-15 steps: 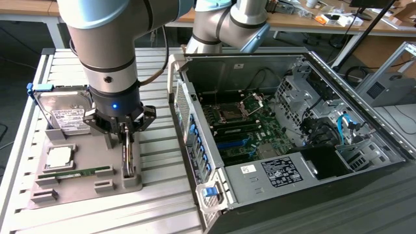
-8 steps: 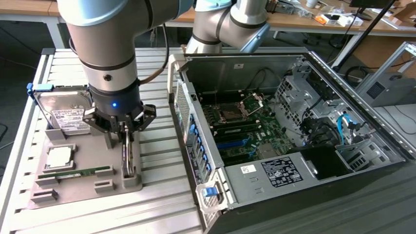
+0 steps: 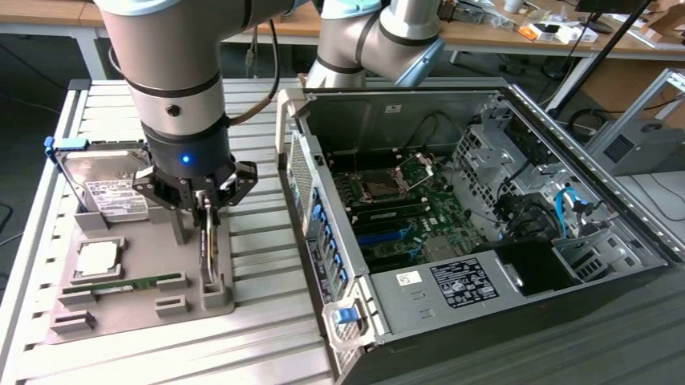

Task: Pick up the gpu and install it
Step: 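Pick up the gpu and move the gpu toward the slot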

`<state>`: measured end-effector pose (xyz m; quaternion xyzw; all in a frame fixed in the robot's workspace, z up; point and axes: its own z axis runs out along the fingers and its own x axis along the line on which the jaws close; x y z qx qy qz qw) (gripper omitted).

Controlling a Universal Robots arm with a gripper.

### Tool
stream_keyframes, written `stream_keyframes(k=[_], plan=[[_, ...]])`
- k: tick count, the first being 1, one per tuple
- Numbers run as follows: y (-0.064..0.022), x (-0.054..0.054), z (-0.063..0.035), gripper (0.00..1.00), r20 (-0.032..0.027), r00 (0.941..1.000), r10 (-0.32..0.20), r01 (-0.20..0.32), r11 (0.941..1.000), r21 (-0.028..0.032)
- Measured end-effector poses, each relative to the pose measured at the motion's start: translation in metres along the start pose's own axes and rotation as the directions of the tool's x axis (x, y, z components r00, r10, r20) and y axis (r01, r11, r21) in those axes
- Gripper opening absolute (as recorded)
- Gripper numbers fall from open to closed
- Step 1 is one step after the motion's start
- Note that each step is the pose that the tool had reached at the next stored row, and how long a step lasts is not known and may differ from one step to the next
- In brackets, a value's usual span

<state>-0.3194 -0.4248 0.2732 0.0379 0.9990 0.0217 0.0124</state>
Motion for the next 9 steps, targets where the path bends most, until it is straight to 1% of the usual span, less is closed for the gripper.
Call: stream_keyframes(k=[9], plan=[[0.0001, -0.0001, -0.0026, 0.27, 0.0, 1.0, 0.0, 0.0, 1.0, 0.0]])
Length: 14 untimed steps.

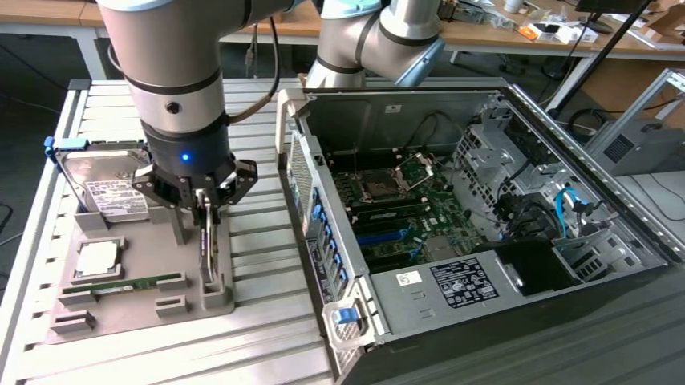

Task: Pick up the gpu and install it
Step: 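Pick up the gpu and move the gpu toward the slot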

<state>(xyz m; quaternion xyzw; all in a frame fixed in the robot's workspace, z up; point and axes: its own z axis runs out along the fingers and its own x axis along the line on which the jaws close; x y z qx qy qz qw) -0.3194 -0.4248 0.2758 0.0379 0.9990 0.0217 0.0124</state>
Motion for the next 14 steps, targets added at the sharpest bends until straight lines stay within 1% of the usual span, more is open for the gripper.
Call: stream_keyframes(k=[12, 14], plan=[[0.0001, -0.0001, -0.0026, 0.27, 0.0, 1.0, 0.0, 0.0, 1.0, 0.0], [0.0004, -0.0002, -0.0082, 0.27, -0.0001, 1.0, 0.0, 0.0, 1.0, 0.0]])
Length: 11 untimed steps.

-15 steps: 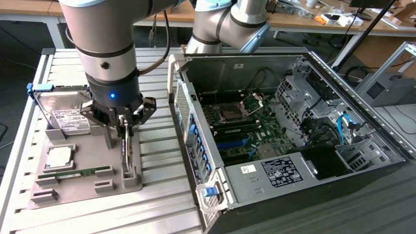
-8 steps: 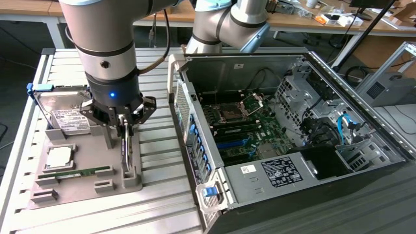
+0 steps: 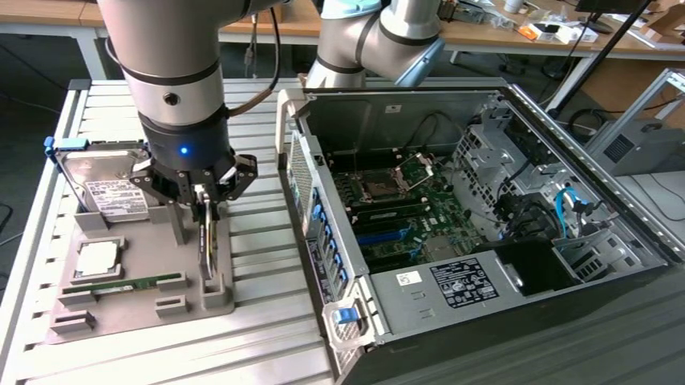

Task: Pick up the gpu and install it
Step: 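Pick up the gpu and move the gpu toward the slot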

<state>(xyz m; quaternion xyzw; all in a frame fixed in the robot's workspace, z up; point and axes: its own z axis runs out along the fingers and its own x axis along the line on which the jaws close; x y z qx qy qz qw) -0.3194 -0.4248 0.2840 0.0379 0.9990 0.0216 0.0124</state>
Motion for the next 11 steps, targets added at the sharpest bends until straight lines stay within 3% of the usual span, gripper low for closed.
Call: stream_keyframes(k=[4, 6, 11], plan=[[0.0, 0.0, -0.0005, 0.27, 0.0, 1.0, 0.0, 0.0, 1.0, 0.0], [0.0004, 0.0, -0.0102, 0.27, 0.0001, 1.0, 0.0, 0.0, 1.0, -0.0002], [0.0005, 0.0, -0.011, 0.27, 0.0001, 1.0, 0.0, 0.0, 1.0, -0.0002]])
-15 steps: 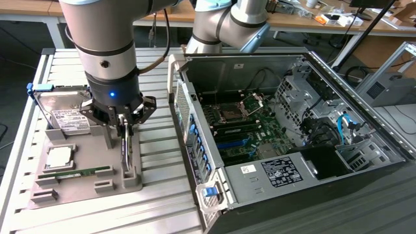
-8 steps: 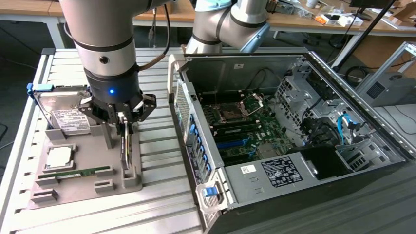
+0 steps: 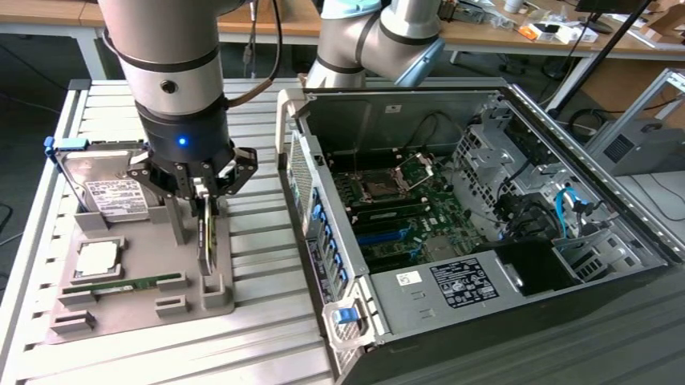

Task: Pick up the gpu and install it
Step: 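Pick up the gpu and move the gpu toward the slot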

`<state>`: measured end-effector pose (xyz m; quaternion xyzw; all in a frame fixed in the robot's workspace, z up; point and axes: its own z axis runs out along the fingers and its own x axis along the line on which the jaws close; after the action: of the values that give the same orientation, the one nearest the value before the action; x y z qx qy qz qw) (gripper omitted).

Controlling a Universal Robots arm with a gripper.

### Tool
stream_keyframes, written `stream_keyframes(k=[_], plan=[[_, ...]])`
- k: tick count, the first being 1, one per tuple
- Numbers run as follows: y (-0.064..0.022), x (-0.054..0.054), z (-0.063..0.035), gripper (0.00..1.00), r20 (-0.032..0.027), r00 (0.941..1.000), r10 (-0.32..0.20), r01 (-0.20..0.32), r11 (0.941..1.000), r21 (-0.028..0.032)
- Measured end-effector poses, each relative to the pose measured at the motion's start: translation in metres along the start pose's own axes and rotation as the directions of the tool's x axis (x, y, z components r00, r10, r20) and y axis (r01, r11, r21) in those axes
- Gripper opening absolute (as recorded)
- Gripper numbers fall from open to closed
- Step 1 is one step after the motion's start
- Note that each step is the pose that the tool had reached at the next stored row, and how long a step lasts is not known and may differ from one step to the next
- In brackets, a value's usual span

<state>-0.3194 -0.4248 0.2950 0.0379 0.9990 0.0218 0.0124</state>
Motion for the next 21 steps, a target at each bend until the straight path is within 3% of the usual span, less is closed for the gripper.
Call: stream_keyframes(k=[21], plan=[[0.0003, -0.0002, -0.0071, 0.27, -0.0001, 1.0, 0.0, 0.0, 1.0, 0.0]])
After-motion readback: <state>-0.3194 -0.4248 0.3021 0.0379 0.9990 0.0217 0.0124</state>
